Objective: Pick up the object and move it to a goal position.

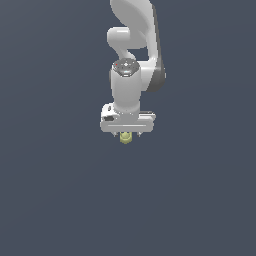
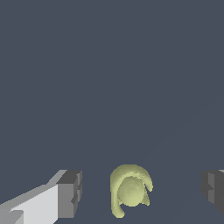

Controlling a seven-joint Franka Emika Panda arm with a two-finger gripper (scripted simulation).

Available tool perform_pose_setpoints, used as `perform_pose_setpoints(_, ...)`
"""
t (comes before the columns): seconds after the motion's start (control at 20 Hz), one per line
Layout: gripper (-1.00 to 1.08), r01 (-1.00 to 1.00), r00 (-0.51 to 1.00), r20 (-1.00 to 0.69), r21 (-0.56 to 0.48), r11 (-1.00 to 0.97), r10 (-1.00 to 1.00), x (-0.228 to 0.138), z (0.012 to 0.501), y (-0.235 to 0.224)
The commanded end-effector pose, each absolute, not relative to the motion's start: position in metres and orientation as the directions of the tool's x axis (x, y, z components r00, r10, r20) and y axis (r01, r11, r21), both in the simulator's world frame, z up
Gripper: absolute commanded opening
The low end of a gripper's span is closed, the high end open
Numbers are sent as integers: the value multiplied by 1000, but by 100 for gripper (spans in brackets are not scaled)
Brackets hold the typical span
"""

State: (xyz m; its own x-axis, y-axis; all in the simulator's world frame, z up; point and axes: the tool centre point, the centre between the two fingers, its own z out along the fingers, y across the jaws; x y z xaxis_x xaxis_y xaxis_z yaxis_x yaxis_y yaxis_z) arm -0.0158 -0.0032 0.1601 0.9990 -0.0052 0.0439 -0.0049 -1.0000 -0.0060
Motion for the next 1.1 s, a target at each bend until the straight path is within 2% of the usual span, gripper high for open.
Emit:
perform_pose_setpoints(0.0,100,6,999,36,-4,-1000,6,-28,146,-5)
perform_pose_setpoints(0.55,100,49,999,5,0,-999,49,-81,96,-11)
perform_pose_setpoints(1.05,100,54,999,0,0,-999,54,-88,88,-12)
